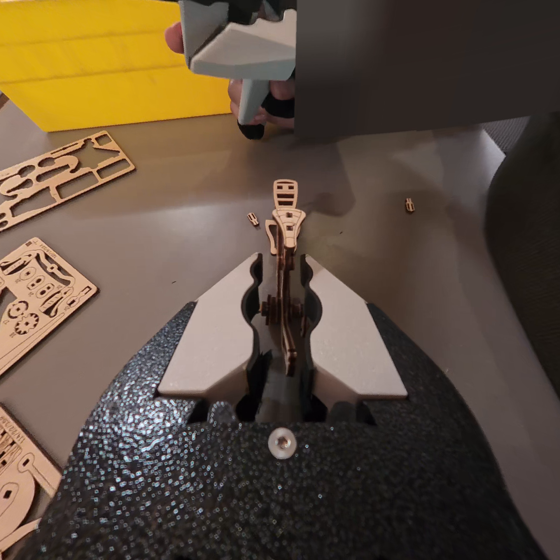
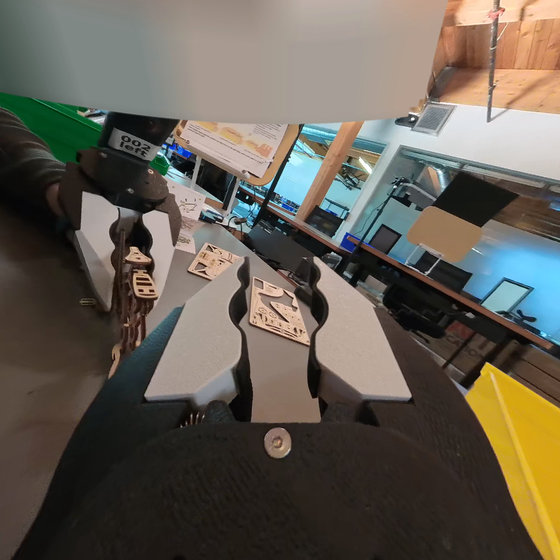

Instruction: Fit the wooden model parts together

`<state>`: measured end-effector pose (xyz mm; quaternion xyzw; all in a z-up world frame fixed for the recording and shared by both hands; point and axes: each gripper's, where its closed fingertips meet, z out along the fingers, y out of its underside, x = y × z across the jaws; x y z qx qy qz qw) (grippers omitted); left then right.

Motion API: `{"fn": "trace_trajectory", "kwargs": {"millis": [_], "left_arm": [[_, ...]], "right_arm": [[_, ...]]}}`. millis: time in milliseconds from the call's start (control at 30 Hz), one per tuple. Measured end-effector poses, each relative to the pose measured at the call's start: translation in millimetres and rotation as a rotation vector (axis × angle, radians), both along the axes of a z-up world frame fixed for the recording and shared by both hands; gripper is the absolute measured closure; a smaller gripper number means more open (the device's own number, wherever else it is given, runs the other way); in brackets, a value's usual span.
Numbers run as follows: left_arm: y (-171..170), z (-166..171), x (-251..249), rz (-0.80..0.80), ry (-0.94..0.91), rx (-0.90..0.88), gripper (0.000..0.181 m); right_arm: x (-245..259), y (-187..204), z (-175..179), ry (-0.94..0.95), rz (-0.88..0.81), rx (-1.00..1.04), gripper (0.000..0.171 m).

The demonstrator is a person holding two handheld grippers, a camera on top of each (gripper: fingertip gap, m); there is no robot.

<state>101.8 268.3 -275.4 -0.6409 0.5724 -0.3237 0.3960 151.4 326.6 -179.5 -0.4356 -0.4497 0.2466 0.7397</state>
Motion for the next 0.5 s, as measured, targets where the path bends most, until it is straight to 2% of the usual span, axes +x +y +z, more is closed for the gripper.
{"fn": "trace_trajectory", "kwargs": {"millis": [167,267,367,500], "left_arm": [[-2,6,-4,0.035,-0.035,-0.039,0.137],[-12,28,-15,0.05,-0.111,-0.027,0.131],[-11,54,-37,0.145,-0.205,0.159,0.122],[-8,75,-84,0.35,-0.368,0.394,0.123]], "right_arm": [[1,0,-3,-0.022,-0.021,0.031,0.133],[2,-1,-3,-0.03,-0.039,0.059,0.135],[3,-2,-2,-0.032,-0.052,0.084,0.141],[4,4,-3,-0.037,-0.084,0.08,0.14]]}}
